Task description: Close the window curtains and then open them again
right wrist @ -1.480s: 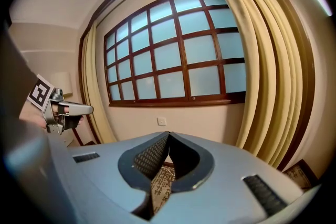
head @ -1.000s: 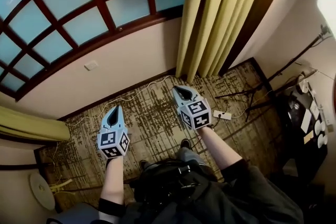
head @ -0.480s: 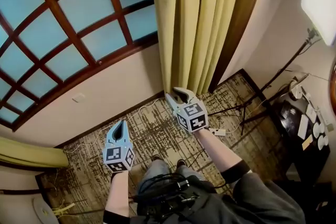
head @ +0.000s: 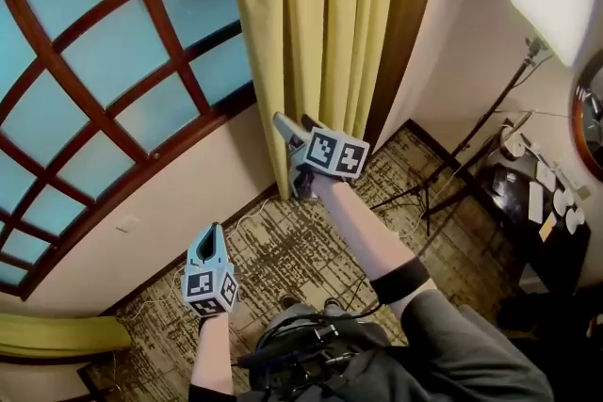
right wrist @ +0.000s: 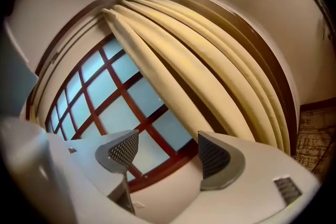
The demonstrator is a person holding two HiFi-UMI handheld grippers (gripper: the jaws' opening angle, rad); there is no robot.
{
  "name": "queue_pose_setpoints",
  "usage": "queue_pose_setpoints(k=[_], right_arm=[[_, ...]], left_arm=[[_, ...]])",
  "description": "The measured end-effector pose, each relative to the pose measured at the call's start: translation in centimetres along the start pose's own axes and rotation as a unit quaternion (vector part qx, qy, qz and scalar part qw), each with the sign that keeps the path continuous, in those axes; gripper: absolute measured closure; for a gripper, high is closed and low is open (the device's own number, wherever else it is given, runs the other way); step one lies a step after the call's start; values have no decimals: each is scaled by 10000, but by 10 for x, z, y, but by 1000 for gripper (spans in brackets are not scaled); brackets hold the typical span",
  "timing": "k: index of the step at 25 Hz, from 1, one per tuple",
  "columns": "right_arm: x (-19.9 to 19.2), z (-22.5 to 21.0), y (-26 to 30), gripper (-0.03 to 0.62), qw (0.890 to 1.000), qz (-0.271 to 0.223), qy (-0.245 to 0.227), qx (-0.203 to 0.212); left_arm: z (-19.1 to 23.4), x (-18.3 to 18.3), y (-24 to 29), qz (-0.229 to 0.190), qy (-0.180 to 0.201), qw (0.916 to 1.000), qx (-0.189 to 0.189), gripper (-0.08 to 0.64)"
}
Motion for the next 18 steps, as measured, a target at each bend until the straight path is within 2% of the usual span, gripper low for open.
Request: queue_pose_setpoints(k=[3, 6, 8, 12, 14, 18], right_arm=[[11, -2, 27, 198, 9996, -138, -192, -182], [26, -1, 50, 169, 9940, -189, -1022, -328], [40, 2, 64, 145, 9844, -229, -1695, -413], [70, 6, 90, 96, 9549, -334, -2884, -621], [79, 8, 105, 81, 9460, -346, -3160, -638], [88, -2, 132, 71, 9383, -345, -3364, -724]], left_arm=[[16, 1, 12, -53, 18, 10000, -72, 555], [31, 0, 20, -47, -10, 9999, -128, 555], [38, 0, 24, -21, -30, 9999, -155, 555], [48, 2, 32, -5, -30, 9998, -213, 555], [54, 3, 37, 1, -15, 9998, -199, 555], [61, 7, 50, -16, 12, 10000, -74, 555]])
Point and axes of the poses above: the fingertips, and each gripper's own axes: y forward along the fingers, z to its left, x out of its top, the point moved 6 cm from there along -y, backward along the fingers, and after that the axes turned 12 degrees about -z, right-handed, at the moved point
